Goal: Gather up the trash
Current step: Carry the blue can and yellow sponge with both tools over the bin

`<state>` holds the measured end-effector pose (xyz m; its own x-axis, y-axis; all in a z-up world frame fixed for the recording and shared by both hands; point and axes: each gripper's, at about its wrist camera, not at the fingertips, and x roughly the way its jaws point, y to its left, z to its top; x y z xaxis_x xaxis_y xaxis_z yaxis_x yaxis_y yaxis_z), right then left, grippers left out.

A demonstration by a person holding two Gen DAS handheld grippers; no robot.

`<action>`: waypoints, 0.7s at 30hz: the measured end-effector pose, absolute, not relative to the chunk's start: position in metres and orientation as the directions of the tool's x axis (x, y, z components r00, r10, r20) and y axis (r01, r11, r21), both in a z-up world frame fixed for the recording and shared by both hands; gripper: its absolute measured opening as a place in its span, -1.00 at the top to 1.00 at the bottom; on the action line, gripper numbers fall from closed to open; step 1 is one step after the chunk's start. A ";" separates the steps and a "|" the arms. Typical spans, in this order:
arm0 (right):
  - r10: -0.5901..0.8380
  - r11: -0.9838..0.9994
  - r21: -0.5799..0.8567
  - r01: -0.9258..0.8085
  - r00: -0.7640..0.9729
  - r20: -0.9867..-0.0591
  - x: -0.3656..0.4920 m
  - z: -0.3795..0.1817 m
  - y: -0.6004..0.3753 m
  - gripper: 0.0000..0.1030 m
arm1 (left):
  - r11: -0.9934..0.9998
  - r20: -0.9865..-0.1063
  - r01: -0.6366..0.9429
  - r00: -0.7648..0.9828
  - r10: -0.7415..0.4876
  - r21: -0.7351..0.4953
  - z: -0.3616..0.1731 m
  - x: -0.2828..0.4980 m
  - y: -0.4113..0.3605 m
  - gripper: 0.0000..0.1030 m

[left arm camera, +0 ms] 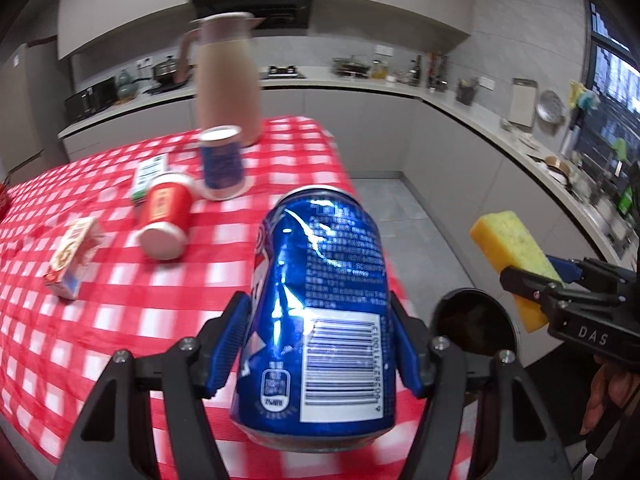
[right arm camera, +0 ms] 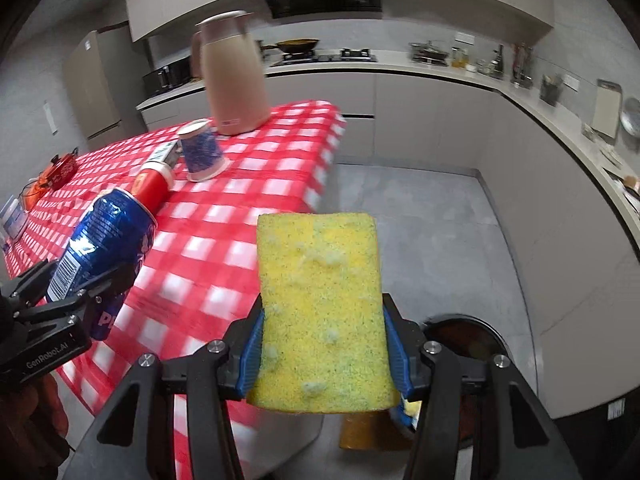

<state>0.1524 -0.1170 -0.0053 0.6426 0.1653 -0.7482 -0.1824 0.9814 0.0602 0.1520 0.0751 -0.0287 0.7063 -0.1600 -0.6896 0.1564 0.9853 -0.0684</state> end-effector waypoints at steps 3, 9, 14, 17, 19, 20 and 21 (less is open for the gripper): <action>0.136 0.988 0.054 -0.145 0.644 -0.753 0.141 -0.006 -0.147 -0.06 | 0.978 -0.690 0.198 0.698 -0.190 -0.069 -0.028 0.148 0.048 -0.30; 0.076 0.997 0.040 -0.071 0.644 -0.761 0.118 -0.008 -0.207 -0.06 | 0.958 -0.694 0.277 0.676 -0.247 -0.072 -0.030 0.140 -0.001 -0.30; 0.041 0.999 0.037 -0.019 0.633 -0.773 0.104 -0.013 -0.252 -0.06 | 0.934 -0.706 0.348 0.642 -0.298 -0.078 -0.037 0.136 -0.049 -0.30; 0.027 0.999 0.032 -0.004 0.625 -0.780 0.098 -0.019 -0.271 -0.06 | 0.922 -0.717 0.379 0.620 -0.319 -0.083 -0.043 0.136 -0.072 -0.30; 0.025 0.999 0.036 0.005 0.618 -0.786 0.096 -0.023 -0.284 -0.06 | 0.914 -0.729 0.396 0.601 -0.329 -0.087 -0.049 0.137 -0.087 -0.30; 0.022 0.999 0.036 0.010 0.613 -0.789 0.095 -0.026 -0.290 -0.06 | 0.911 -0.735 0.402 0.591 -0.333 -0.089 -0.053 0.139 -0.093 -0.30; 0.023 0.999 0.039 0.014 0.607 -0.794 0.094 -0.030 -0.297 -0.06 | 0.908 -0.744 0.410 0.580 -0.333 -0.087 -0.058 0.140 -0.101 -0.30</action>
<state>0.0938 -0.2974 -0.0297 0.6074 0.0226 -0.7940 0.0138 0.9991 0.0390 0.1398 -0.1008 -0.0580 0.5797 -0.3327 -0.7438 0.4095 0.9081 -0.0870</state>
